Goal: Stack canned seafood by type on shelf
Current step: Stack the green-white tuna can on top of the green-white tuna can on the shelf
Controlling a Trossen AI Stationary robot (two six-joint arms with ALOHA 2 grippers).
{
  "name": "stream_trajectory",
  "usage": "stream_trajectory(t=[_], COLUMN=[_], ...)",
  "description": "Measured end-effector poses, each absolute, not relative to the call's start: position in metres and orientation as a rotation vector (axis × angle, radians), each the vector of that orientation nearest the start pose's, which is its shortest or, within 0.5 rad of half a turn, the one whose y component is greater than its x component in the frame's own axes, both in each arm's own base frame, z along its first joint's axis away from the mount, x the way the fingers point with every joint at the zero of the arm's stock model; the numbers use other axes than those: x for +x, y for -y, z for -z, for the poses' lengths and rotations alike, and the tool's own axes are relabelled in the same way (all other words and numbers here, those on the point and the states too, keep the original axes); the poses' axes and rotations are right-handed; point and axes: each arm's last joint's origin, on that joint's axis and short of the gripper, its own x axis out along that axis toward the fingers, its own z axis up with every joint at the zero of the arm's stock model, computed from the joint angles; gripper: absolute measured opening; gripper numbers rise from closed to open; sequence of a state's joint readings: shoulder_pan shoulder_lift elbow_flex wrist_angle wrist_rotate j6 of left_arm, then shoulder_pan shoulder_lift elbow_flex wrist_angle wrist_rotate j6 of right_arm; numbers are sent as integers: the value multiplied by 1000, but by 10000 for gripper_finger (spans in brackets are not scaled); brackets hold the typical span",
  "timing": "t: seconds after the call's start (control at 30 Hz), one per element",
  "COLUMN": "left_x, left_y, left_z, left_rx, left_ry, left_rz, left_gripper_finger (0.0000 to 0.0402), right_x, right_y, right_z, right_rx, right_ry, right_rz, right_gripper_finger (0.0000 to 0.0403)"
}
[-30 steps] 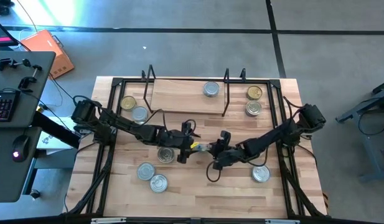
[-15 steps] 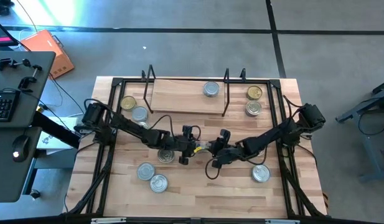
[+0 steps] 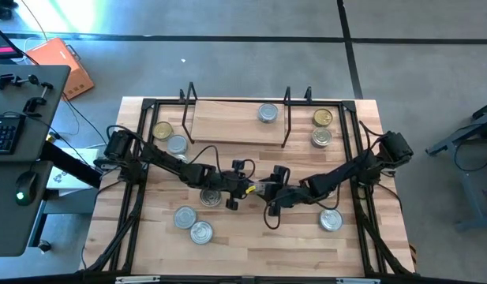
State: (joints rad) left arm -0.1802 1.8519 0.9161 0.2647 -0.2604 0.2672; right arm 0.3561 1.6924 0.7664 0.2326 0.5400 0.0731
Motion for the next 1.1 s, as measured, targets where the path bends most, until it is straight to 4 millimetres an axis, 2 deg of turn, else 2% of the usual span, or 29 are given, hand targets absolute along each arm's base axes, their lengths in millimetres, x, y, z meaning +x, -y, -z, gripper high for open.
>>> stream_trajectory(t=[0.1,0.2,0.47,0.53,0.63,0.73,0.9,1.0,1.1], left_x=[357,357,357,356,347,333,307,292,282], left_y=[57,58,58,59,60,62,75,89,104], left_z=[-136,-136,-136,-137,-144,-154,-177,-186,-192], left_rx=[404,403,387,387,391,365,323,349,380], left_ry=[-663,-663,-664,-670,-729,-809,-825,-792,-738], left_rz=[11,12,11,8,-38,-142,-334,-430,-481], left_gripper_finger=[116,116,119,153,230,281,301,303,304], right_x=[305,305,305,305,304,308,331,347,360], right_y=[-97,-96,-96,-97,-99,-102,-89,-64,-28], right_z=[-148,-148,-148,-148,-154,-174,-220,-249,-266], right_rx=[-274,-296,-317,-323,-388,-457,-583,-617,-662], right_ry=[-609,-614,-617,-615,-659,-693,-745,-752,-784], right_rz=[183,179,174,182,232,315,420,476,552], right_gripper_finger=[244,232,123,124,124,124,124,124,124])
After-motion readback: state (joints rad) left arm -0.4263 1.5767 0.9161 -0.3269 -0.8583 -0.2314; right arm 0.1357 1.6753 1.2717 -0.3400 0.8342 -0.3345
